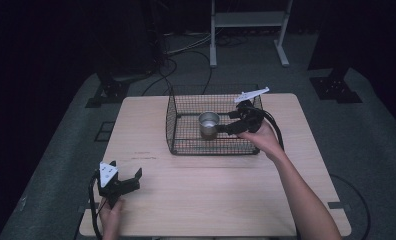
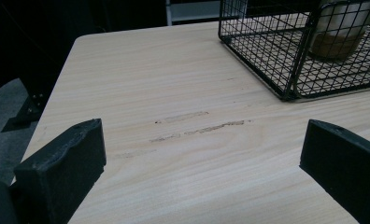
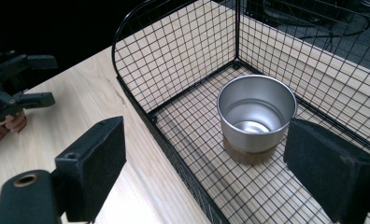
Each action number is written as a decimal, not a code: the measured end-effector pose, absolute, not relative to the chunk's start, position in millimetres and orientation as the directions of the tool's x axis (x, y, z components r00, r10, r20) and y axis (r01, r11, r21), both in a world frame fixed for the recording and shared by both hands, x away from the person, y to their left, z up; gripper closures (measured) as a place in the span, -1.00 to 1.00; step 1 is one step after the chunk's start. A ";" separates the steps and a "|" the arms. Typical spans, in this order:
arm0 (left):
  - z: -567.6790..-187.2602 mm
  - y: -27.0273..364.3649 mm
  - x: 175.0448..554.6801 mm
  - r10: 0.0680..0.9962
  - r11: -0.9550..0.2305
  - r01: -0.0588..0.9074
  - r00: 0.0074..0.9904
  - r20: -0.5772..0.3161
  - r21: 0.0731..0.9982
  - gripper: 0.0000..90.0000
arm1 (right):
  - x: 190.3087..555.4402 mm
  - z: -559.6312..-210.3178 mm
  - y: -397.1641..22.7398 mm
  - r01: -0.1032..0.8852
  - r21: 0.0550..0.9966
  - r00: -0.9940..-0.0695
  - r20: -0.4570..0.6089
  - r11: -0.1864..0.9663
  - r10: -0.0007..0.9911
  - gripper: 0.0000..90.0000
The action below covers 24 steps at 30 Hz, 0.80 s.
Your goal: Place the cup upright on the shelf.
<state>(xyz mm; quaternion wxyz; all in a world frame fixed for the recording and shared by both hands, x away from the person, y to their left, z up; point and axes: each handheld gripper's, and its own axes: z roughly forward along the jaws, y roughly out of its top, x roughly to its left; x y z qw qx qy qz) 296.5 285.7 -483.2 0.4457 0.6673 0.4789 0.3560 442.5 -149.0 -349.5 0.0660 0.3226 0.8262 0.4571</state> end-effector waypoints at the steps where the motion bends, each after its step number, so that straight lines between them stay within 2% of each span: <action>1: -483.2 285.7 296.5 0.956 -0.144 0.321 0.288 0.049 0.936 -1.00 | 439.8 -348.8 -150.8 0.468 0.801 -0.786 0.185 0.373 0.590 -0.73; 24: -483.2 284.4 296.4 0.955 -0.155 0.322 0.290 0.059 0.934 -1.00 | 400.0 -361.1 -184.1 0.466 0.792 -0.793 0.176 0.395 0.584 -0.72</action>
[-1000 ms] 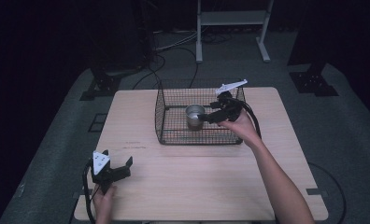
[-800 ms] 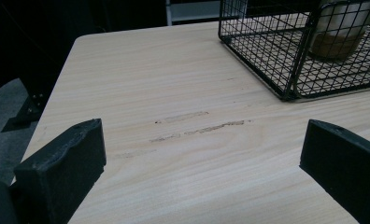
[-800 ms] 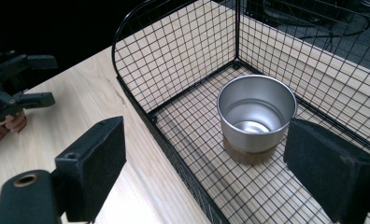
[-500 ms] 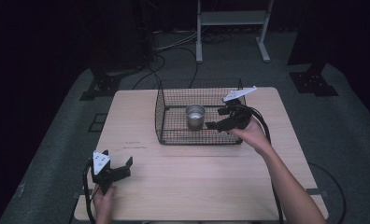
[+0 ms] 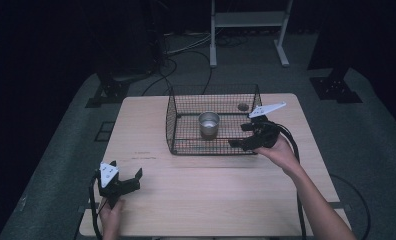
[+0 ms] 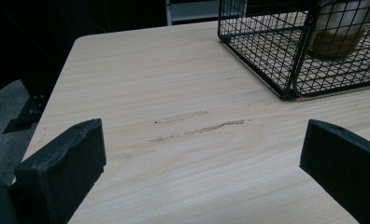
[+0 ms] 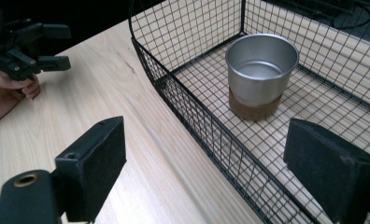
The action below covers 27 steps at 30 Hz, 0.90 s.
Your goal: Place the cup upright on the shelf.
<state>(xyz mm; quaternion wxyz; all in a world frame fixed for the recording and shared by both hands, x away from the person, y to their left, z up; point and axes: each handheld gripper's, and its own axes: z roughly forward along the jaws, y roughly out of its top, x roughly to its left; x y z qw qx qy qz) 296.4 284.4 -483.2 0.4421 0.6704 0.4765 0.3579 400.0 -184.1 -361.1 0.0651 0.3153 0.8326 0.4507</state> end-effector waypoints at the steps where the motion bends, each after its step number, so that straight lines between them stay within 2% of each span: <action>1: -483.2 284.5 296.4 0.955 -0.158 0.322 0.290 0.061 0.934 -1.00 | 399.1 -361.9 -185.2 0.465 0.793 -0.793 0.174 0.394 0.584 -0.73; 27: -483.2 283.0 295.9 0.954 -0.168 0.323 0.290 0.071 0.931 -1.00 | 373.0 -382.0 -221.8 0.485 0.796 -0.773 0.197 0.361 0.603 -0.72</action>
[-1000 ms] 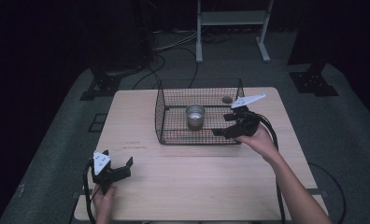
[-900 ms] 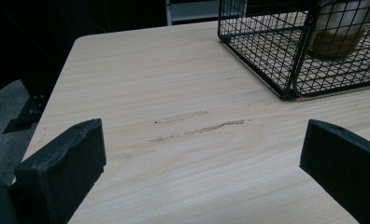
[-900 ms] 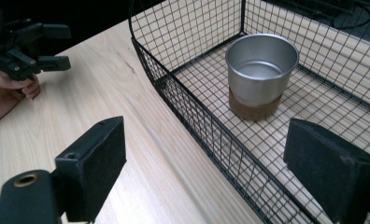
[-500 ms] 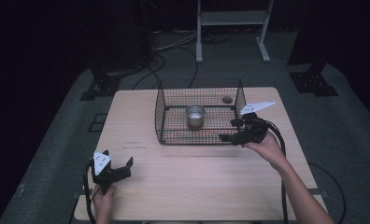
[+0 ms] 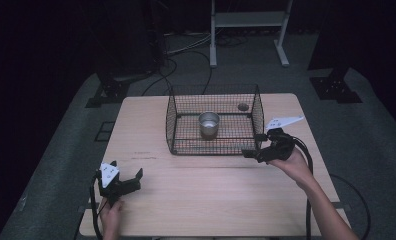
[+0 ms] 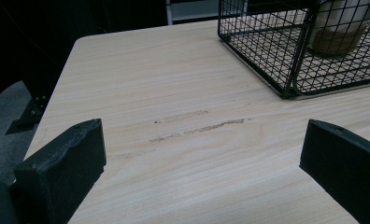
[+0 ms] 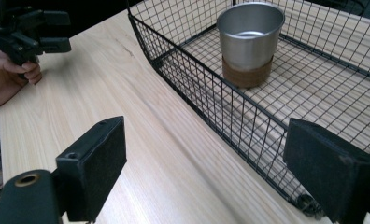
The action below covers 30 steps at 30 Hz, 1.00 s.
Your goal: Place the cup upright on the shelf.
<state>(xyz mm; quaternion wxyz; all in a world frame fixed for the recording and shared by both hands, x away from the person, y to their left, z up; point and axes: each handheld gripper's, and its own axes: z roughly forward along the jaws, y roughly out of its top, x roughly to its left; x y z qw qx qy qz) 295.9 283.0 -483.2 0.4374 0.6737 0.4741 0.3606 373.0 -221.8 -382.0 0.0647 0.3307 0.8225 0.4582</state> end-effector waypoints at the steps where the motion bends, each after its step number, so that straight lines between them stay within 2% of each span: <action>1: -483.2 282.9 295.9 0.954 -0.168 0.323 0.290 0.072 0.931 -1.00 | 371.8 -383.8 -223.0 0.484 0.797 -0.773 0.196 0.362 0.604 -0.72; 30: -483.2 282.0 295.9 0.955 -0.173 0.327 0.287 0.077 0.929 -1.00 | 353.7 -407.2 -249.9 0.522 0.783 -0.739 0.218 0.337 0.638 -0.71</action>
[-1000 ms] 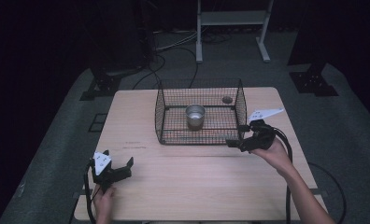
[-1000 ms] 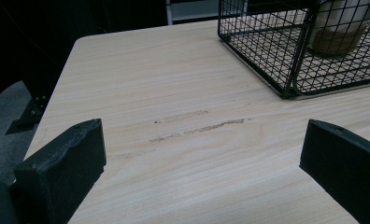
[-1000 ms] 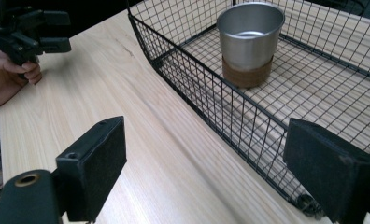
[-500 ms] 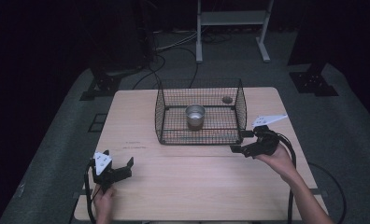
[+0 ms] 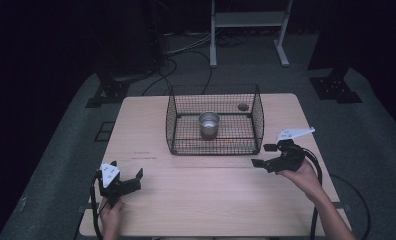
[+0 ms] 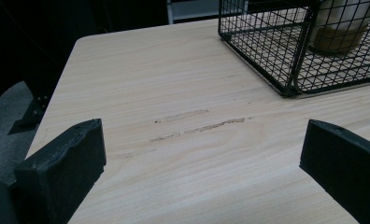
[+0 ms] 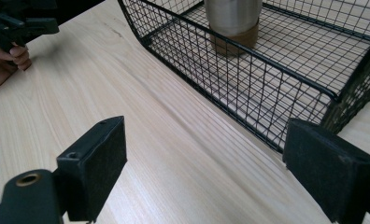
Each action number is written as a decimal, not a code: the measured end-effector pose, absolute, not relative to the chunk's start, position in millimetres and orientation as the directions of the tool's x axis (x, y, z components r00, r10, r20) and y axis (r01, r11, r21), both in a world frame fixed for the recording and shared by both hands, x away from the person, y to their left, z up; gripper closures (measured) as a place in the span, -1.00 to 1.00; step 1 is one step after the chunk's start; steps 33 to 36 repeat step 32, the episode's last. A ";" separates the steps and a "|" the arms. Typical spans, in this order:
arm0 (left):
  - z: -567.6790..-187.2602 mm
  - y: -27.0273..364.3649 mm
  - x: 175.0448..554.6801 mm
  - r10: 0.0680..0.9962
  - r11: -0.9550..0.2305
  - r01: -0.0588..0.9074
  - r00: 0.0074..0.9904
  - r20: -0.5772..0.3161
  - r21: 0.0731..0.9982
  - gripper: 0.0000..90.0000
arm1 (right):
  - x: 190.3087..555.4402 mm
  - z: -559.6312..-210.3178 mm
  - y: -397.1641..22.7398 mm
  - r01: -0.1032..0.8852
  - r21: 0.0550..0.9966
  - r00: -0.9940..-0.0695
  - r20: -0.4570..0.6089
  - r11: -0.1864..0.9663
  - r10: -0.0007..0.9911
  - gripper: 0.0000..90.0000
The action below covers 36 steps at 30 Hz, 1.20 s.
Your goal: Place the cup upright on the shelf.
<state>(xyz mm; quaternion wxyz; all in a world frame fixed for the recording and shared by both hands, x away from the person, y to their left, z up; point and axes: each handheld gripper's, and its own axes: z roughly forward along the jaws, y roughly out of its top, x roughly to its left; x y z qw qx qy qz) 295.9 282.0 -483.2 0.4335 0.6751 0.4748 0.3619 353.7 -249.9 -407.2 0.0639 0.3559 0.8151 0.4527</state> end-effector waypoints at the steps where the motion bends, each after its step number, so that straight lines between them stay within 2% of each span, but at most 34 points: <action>1: -483.2 281.9 295.9 0.955 -0.173 0.327 0.287 0.077 0.929 -1.00 | 353.1 -408.2 -251.4 0.520 0.785 -0.739 0.217 0.336 0.638 -0.71; 36: -483.3 281.7 296.5 0.956 -0.174 0.329 0.283 0.078 0.928 -1.00 | 318.2 -433.7 -269.6 0.534 0.777 -0.700 0.185 0.334 0.690 -0.71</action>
